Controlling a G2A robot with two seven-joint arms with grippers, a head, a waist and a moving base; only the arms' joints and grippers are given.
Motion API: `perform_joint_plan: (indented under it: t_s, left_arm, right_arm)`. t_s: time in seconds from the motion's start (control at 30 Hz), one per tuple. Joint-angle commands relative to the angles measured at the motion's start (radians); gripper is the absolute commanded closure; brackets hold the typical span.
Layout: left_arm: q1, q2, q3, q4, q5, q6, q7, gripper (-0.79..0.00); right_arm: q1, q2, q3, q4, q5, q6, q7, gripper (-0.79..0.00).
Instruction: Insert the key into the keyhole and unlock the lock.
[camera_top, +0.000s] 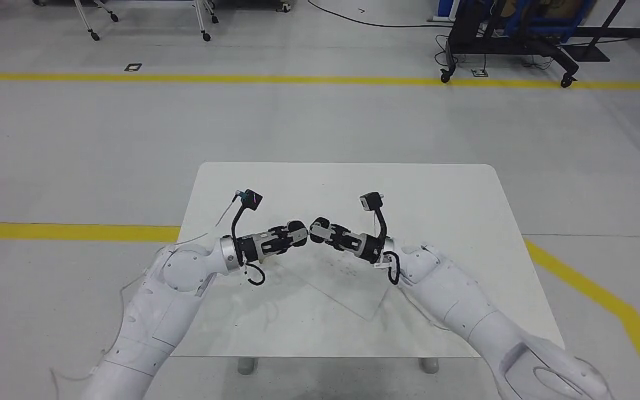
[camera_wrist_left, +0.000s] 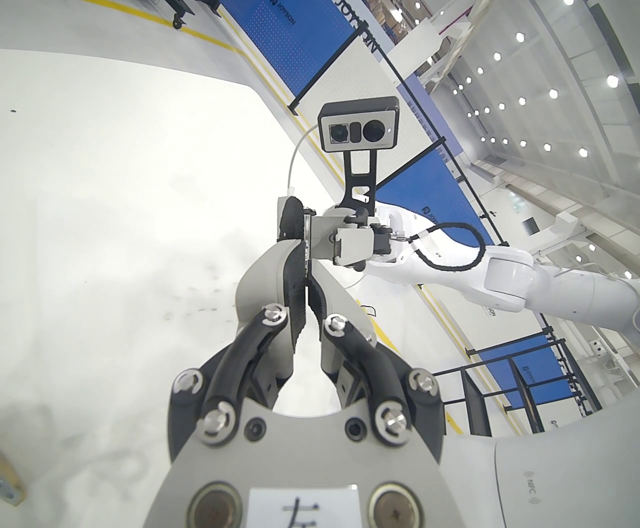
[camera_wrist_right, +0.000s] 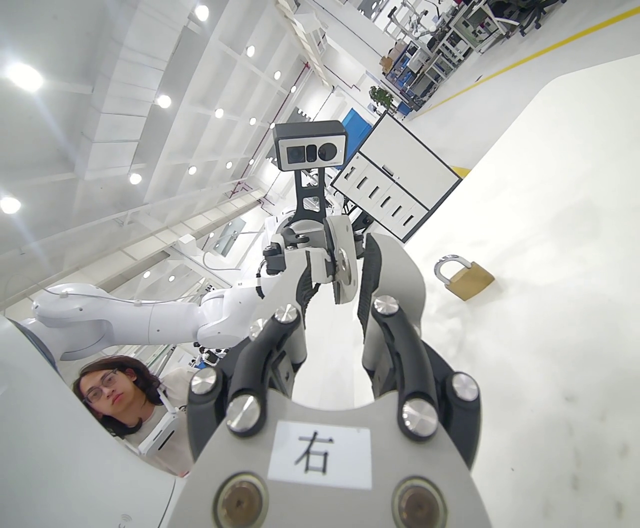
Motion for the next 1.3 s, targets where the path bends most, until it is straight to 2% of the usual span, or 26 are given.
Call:
perform_joint_plan:
  t_s: [0.0,0.27,0.47,0.5,0.53,0.63,0.93,1.27]
  left_arm:
    - [-0.001,0.001,0.001,0.001,-0.002,0.001,0.000,0.000]
    - [-0.003,0.004,0.006,-0.001,0.008,-0.001,-0.002,0.000]
    - [-0.003,0.005,0.010,-0.003,0.012,-0.001,0.003,0.000]
    - [-0.003,0.006,0.011,-0.003,0.013,-0.002,0.004,0.000]
    - [-0.003,0.006,0.012,-0.003,0.013,-0.002,0.003,0.000]
    - [-0.004,0.007,0.013,-0.004,0.017,-0.003,0.005,0.000]
    - [-0.003,0.010,0.016,-0.006,0.019,0.002,0.015,0.000]
    - [0.000,0.012,0.017,-0.011,0.022,0.010,0.030,0.000]
  right_arm:
    - [-0.002,0.000,0.005,0.002,0.001,0.000,0.005,-0.225]
    - [-0.004,0.004,0.037,0.018,0.023,-0.001,0.047,-0.215]
    - [-0.009,0.006,0.054,0.011,0.037,0.003,0.079,-0.175]
    - [-0.010,0.006,0.056,0.010,0.037,0.005,0.081,-0.148]
    - [-0.011,0.005,0.057,0.009,0.036,0.007,0.084,-0.077]
    - [-0.012,0.004,0.060,0.010,0.032,0.014,0.089,0.000]
    - [-0.020,0.001,0.074,0.014,0.023,0.006,0.109,0.000]
    - [-0.030,0.007,0.083,0.020,0.072,-0.004,0.226,0.000]
